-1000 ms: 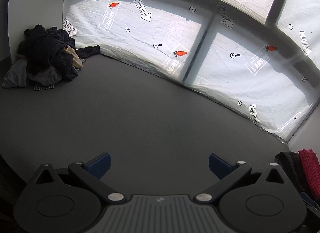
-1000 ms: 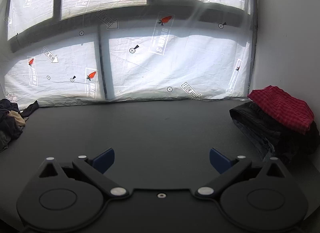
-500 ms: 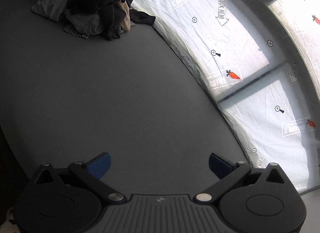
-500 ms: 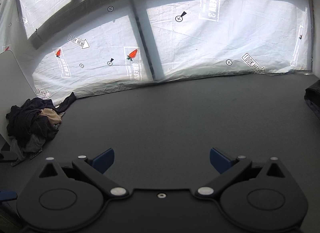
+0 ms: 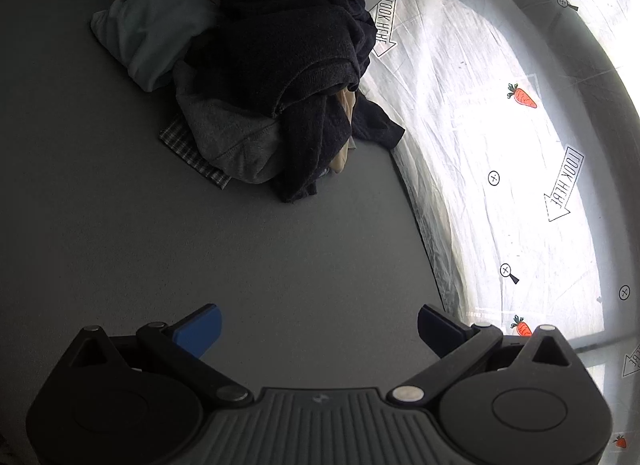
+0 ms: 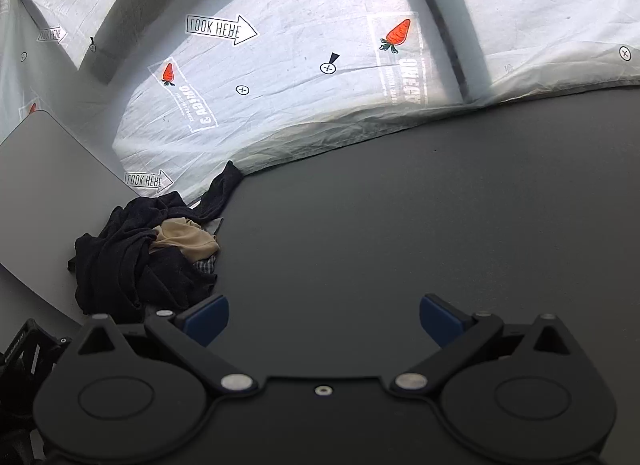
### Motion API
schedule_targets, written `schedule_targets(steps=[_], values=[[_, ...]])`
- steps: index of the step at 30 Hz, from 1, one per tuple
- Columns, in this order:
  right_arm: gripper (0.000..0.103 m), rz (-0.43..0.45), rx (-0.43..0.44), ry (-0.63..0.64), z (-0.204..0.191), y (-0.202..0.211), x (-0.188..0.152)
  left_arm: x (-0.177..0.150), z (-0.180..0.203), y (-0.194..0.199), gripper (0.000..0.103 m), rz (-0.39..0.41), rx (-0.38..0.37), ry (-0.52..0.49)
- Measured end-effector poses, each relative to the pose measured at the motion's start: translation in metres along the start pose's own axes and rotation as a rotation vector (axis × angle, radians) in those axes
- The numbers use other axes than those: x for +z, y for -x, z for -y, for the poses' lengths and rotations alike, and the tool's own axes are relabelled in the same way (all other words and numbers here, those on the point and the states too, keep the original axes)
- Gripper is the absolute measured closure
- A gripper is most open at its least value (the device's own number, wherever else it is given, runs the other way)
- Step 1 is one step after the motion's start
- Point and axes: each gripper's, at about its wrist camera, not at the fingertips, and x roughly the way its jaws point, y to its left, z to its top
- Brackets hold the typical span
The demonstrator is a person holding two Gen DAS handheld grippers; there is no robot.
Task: Fold clothes
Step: 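Move both tools toward the heap of dark navy clothes, then close the right gripper on the navy sweater while the left gripper also grasps it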
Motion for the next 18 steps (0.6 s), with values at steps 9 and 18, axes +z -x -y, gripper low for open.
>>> schedule_targets(steps=[9,18], values=[[0.002,-0.164,0.153,-0.216,-0.054,-0.17,0.051,0.11,-0.025,-0.078,0.006,0.094,0.097,0.024],[0.041,-0.359,0.527,-0.52,-0.12,-0.308,0.065,0.141,-0.001,-0.107,0.031,0.241,0.227,-0.356]])
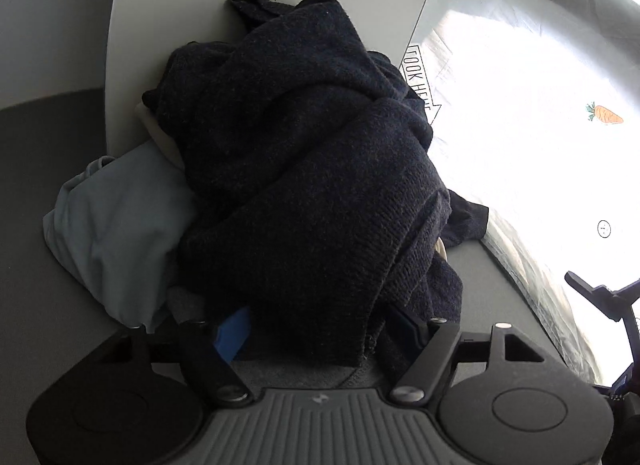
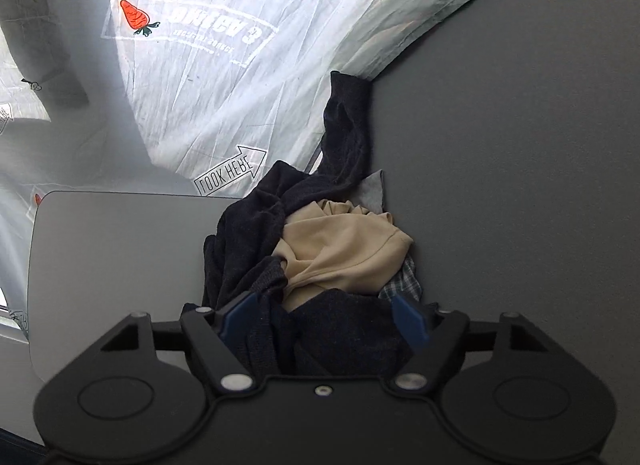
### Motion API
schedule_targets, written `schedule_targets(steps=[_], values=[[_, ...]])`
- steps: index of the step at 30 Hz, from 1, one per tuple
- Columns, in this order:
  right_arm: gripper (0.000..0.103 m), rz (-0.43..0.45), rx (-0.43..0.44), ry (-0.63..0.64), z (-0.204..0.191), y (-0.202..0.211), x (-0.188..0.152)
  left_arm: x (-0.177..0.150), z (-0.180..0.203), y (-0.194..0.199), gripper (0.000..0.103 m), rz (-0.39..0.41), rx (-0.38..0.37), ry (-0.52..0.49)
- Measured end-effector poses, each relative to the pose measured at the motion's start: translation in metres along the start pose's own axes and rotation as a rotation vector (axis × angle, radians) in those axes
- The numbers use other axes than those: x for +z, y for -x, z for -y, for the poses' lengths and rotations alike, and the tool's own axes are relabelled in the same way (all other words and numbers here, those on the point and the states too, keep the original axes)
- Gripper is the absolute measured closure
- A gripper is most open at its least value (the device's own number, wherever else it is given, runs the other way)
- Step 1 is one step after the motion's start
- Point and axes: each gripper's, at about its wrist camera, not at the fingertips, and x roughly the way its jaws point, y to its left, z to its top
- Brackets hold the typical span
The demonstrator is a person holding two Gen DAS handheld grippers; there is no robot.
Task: Fold clothes
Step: 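Close the right gripper on the navy sweater while the left gripper also grasps it, then lift the navy sweater up off the heap with both grippers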
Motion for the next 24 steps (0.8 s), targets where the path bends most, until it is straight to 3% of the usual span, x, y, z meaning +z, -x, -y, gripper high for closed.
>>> schedule_targets(steps=[2,4,8,9,14,18,21,24], values=[[0.051,-0.044,0.068,-0.07,0.001,-0.031,0.004,0.001,0.0,-0.007,0.032,-0.002,0.0,-0.015],[0.053,-0.077,0.094,-0.091,-0.001,-0.062,0.009,0.001,0.0,-0.011,0.032,-0.001,-0.001,-0.016],[0.053,-0.113,0.089,-0.079,-0.007,-0.112,0.02,0.001,0.004,-0.014,0.033,0.006,0.001,-0.038],[0.053,-0.124,0.087,-0.083,-0.008,-0.122,0.023,0.001,0.005,-0.014,0.039,0.006,-0.011,-0.051],[0.053,-0.183,0.043,0.011,-0.022,-0.155,0.026,0.004,0.005,-0.013,0.048,-0.009,-0.036,-0.058],[0.094,-0.172,0.07,0.017,-0.031,-0.158,0.022,0.004,0.012,-0.003,0.067,-0.013,-0.034,-0.057],[0.095,-0.12,0.171,-0.015,-0.034,-0.142,0.021,0.006,0.016,0.007,0.082,-0.004,-0.007,-0.057],[0.095,-0.076,0.258,-0.024,-0.045,-0.116,0.019,0.009,0.021,0.026,0.088,0.028,-0.02,-0.06]])
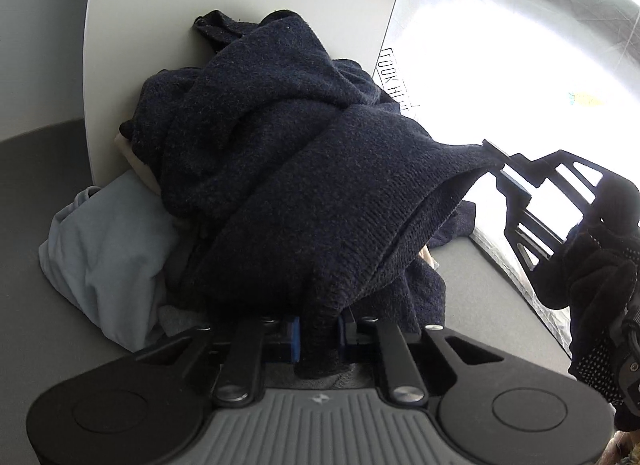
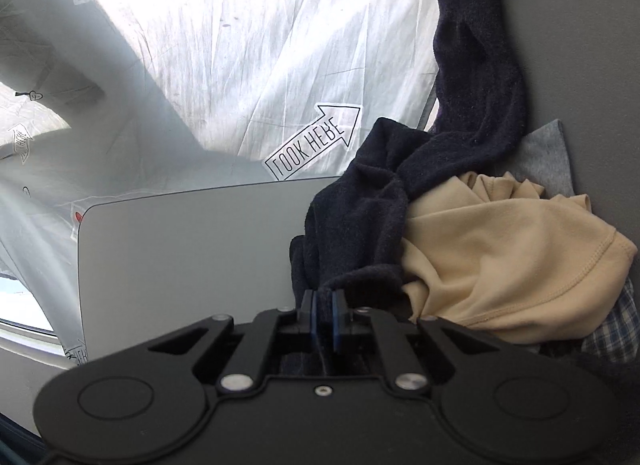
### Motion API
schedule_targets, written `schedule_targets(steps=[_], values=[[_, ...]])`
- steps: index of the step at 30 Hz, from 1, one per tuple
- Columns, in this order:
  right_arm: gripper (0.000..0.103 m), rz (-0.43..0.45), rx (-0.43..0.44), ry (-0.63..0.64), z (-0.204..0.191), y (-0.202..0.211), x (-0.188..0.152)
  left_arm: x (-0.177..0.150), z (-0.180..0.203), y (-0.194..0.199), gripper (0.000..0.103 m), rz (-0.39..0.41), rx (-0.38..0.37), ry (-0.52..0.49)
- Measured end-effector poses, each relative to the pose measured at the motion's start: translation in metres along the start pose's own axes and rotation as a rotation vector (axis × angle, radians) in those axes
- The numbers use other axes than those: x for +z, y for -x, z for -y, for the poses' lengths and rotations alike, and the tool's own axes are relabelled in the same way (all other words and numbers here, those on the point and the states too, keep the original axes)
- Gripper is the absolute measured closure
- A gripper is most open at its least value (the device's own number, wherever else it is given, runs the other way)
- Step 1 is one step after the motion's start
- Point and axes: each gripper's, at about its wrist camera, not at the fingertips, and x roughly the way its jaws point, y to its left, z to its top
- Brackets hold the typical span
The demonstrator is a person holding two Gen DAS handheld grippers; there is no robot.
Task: Fold clothes
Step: 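Lift the navy sweater up off the heap with both grippers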
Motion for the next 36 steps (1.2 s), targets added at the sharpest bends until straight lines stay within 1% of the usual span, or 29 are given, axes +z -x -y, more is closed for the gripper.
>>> schedule_targets(steps=[3,5,7,9,11,14,16,19,22,24,25,27,31,33,36], values=[[0.096,0.041,0.078,0.011,-0.026,0.029,-0.01,0.006,0.014,0.028,0.09,0.048,-0.035,-0.018],[0.096,0.083,0.153,0.008,-0.044,0.053,-0.016,0.011,0.028,0.053,0.09,0.108,-0.054,-0.062],[0.096,0.128,0.22,0.009,-0.063,0.08,-0.022,0.016,0.058,0.08,0.091,0.195,-0.067,-0.131],[0.096,0.171,0.29,0.019,-0.083,0.108,-0.028,0.019,0.076,0.108,0.091,0.26,-0.099,-0.158],[0.096,0.213,0.35,0.062,-0.108,0.141,-0.037,0.021,0.089,0.136,0.091,0.314,-0.143,-0.159],[0.096,0.262,0.412,0.14,-0.145,0.193,-0.053,0.021,0.109,0.18,0.091,0.393,-0.216,-0.145],[0.096,0.297,0.455,0.199,-0.171,0.234,-0.07,0.017,0.122,0.21,0.092,0.44,-0.27,-0.147],[0.096,0.36,0.527,0.297,-0.207,0.297,-0.099,0.007,0.146,0.267,0.092,0.524,-0.374,-0.174],[0.096,0.436,0.592,0.401,-0.24,0.366,-0.13,-0.013,0.169,0.326,0.092,0.591,-0.478,-0.22],[0.096,0.488,0.625,0.47,-0.259,0.413,-0.152,-0.03,0.186,0.358,0.092,0.599,-0.549,-0.236],[0.096,0.517,0.623,0.511,-0.267,0.436,-0.164,-0.039,0.195,0.374,0.092,0.602,-0.585,-0.244],[0.096,0.575,0.611,0.586,-0.28,0.482,-0.186,-0.057,0.206,0.395,0.091,0.577,-0.662,-0.244],[0.096,0.677,0.565,0.698,-0.29,0.563,-0.227,-0.093,0.226,0.422,0.091,0.53,-0.76,-0.268],[0.096,0.726,0.528,0.716,-0.288,0.598,-0.243,-0.113,0.239,0.434,0.091,0.495,-0.804,-0.279],[0.096,0.798,0.48,0.714,-0.281,0.639,-0.261,-0.129,0.247,0.438,0.091,0.393,-0.883,-0.267]])
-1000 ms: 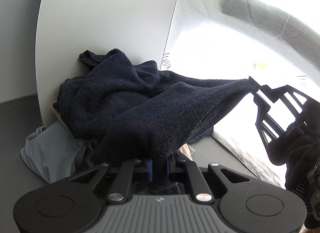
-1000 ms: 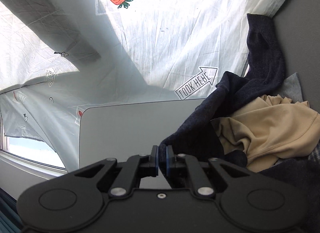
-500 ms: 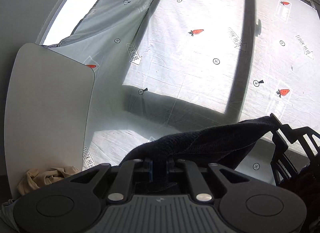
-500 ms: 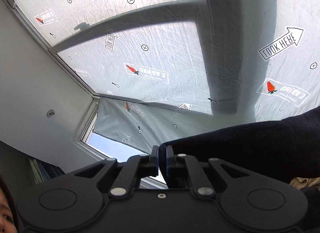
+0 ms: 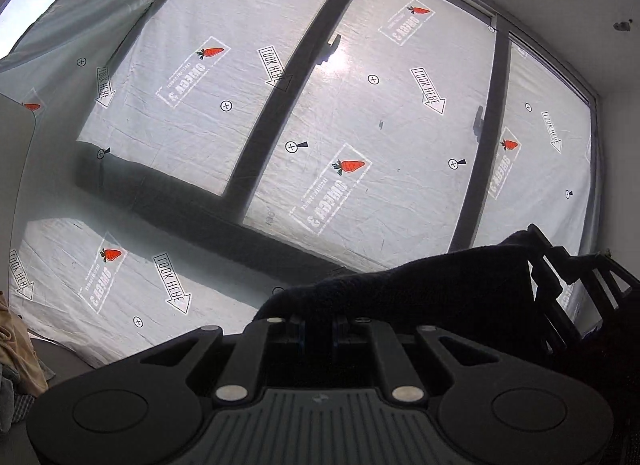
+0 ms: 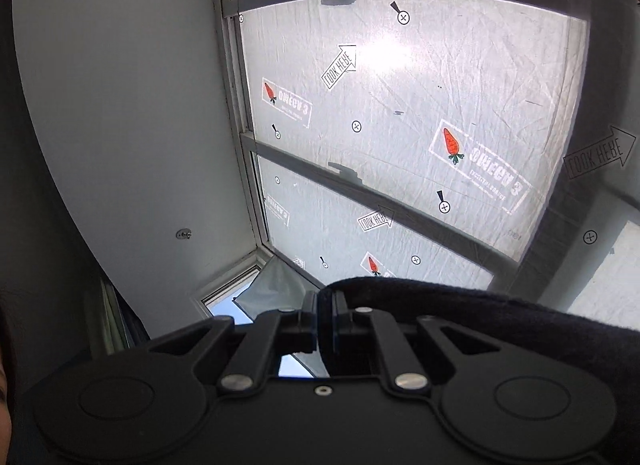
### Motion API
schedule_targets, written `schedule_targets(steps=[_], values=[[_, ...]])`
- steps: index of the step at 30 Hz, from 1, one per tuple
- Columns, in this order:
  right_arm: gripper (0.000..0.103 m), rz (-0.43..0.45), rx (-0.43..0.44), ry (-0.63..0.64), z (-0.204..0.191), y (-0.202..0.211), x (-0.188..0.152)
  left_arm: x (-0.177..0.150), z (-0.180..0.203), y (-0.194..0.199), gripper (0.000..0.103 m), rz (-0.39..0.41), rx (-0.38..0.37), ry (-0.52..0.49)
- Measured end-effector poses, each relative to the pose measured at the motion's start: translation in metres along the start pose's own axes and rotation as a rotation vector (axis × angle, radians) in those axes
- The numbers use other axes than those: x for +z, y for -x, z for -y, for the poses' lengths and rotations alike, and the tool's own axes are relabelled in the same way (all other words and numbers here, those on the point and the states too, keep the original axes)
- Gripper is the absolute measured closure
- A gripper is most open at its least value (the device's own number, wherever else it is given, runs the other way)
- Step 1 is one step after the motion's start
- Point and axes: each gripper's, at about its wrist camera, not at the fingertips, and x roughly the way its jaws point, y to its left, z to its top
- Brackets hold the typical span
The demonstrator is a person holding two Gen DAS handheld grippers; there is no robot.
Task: Fold clothes
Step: 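Lift the navy sweater up off the heap with both grippers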
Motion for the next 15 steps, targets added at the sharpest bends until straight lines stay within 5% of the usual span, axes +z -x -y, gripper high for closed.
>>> schedule_targets(steps=[7,15], values=[[0.096,0.057,-0.104,0.172,-0.037,0.059,0.016,-0.018,0.027,0.014,0.091,-0.035,-0.054,-0.017],[0.096,0.086,-0.103,0.133,-0.047,0.091,0.016,-0.002,0.042,0.045,0.091,0.063,-0.045,-0.123]])
